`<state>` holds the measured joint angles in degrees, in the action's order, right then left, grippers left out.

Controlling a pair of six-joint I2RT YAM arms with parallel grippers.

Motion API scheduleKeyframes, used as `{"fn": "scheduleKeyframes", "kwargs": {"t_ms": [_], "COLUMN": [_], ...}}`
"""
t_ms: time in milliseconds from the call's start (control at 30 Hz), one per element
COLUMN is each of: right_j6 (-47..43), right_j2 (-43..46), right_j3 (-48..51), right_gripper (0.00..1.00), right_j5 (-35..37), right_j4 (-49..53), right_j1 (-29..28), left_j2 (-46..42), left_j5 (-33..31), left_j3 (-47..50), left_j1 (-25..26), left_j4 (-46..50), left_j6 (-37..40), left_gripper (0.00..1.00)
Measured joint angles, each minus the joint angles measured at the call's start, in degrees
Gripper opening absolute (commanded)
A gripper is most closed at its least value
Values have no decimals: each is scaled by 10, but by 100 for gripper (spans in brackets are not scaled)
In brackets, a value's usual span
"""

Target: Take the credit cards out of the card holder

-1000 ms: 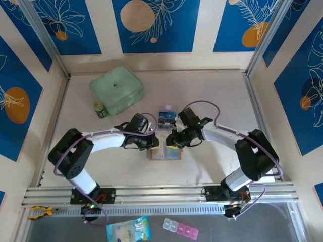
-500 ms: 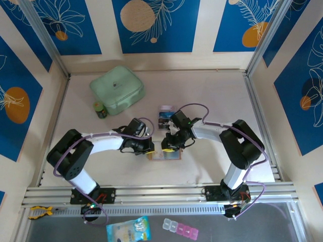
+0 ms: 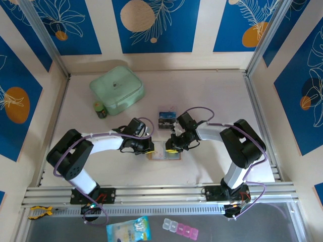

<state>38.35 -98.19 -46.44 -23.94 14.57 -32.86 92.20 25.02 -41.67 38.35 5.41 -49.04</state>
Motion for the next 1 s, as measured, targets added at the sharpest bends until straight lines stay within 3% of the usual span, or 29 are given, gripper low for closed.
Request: {"fn": "scheduleKeyframes", "kwargs": {"t_ms": [467, 1000], "right_j6": [11, 37], "right_j2": [15, -1], "right_j3": [-26, -53], "right_gripper": [28, 29], "right_j5": [12, 17], "right_j4": [15, 15], "right_j1": [-22, -43], "left_j2": [-12, -13], "left_j5": [-12, -17], "left_j3": [-2, -2], "left_j1": [-1, -4], "left_j4": [29, 36], "left_j6": [3, 16], "left_gripper": [3, 1]}}
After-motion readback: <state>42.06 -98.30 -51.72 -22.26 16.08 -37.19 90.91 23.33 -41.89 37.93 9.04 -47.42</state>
